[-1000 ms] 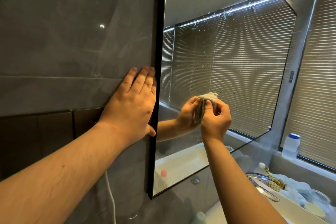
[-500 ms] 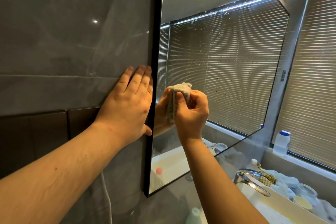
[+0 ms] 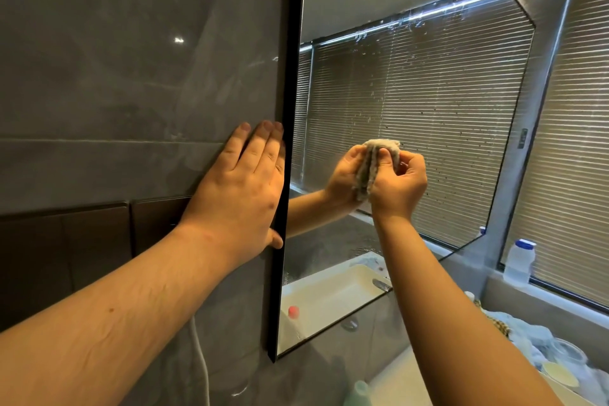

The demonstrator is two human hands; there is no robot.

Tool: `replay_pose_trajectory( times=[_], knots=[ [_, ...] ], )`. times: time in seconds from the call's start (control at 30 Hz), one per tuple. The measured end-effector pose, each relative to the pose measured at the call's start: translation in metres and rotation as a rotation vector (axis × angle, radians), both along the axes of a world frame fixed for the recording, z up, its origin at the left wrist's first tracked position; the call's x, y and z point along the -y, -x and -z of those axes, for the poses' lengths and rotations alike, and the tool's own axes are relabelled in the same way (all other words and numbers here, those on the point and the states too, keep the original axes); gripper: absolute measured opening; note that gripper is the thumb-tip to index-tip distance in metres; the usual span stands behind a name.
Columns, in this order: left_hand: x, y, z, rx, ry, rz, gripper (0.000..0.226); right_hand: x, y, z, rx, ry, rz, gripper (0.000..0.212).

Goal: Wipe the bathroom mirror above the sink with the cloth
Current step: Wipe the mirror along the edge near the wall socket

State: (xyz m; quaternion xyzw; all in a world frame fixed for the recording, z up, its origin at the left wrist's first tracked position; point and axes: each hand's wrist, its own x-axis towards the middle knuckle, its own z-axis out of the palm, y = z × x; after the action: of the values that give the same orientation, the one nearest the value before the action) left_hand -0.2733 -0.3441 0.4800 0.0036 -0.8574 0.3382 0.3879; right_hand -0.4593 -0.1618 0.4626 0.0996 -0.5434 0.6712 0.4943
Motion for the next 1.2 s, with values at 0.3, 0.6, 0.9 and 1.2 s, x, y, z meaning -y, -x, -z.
replay_pose_trajectory(
  times=[0.3, 0.6, 0.9, 1.2],
  knots=[
    [-0.001, -0.001, 0.0, -0.005, -0.008, 0.016, 0.125, 0.022, -0.02, 0.001, -0.149, -0.101, -0.038, 0.012],
    [0.0, 0.001, 0.0, -0.012, -0.028, 0.03, 0.128, 0.054, -0.05, -0.003, -0.347, -0.162, -0.106, 0.013],
    [-0.002, -0.001, -0.001, 0.012, -0.018, -0.002, 0.126, 0.039, -0.036, -0.015, -0.27, -0.139, -0.058, 0.011],
    [-0.002, -0.001, -0.001, 0.017, -0.015, 0.016, 0.127, 0.019, -0.012, -0.024, -0.12, -0.102, 0.01, 0.015]
  ],
)
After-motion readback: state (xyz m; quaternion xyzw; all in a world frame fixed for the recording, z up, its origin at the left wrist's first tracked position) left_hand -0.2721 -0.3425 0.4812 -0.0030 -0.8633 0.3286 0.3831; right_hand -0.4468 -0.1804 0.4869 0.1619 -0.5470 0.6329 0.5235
